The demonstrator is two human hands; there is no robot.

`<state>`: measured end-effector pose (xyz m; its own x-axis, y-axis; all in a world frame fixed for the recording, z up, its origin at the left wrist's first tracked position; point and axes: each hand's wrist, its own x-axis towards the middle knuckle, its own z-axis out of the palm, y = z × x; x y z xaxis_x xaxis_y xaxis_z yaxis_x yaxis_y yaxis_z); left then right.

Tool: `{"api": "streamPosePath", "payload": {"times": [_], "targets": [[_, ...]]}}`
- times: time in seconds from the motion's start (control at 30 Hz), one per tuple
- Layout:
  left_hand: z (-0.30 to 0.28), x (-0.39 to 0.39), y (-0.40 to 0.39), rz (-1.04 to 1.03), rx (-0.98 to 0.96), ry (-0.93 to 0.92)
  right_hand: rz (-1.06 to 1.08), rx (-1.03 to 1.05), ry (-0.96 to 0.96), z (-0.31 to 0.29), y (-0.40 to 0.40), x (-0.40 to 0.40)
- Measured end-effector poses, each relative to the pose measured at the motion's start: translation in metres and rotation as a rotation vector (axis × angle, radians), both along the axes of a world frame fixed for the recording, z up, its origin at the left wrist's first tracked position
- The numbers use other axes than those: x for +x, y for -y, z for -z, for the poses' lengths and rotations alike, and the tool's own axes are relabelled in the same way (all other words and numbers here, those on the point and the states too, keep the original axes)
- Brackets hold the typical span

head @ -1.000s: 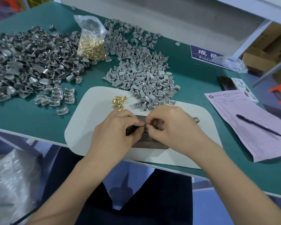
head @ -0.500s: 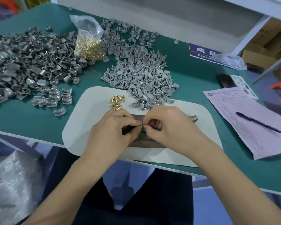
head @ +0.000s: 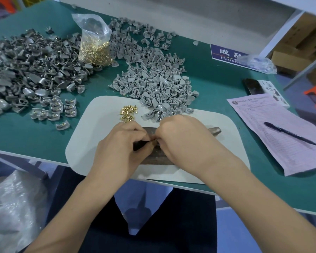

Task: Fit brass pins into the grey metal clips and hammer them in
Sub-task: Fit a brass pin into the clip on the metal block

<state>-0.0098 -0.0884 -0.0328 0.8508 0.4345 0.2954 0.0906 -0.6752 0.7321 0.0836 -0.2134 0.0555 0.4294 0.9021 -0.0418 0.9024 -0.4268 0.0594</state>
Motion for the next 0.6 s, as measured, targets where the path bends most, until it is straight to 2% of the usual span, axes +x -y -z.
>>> {"api": "streamPosePath", "payload": {"times": [0.13, 0.37, 0.53, 0.6], "targets": [[-0.002, -0.001, 0.001, 0.006, -0.01, 0.024, 0.036, 0.096, -0.171, 0.005, 0.011, 0.01], [-0.001, 0.0, 0.0, -0.036, 0.036, -0.016, 0.125, 0.312, -0.276, 0.016, 0.019, 0.011], [-0.002, 0.0, 0.0, -0.015, 0.031, -0.011, 0.143, 0.303, -0.272, 0.013, 0.021, 0.004], [-0.003, -0.001, -0.002, 0.034, 0.007, -0.006, 0.157, 0.233, -0.219, 0.013, 0.019, -0.003]]}}
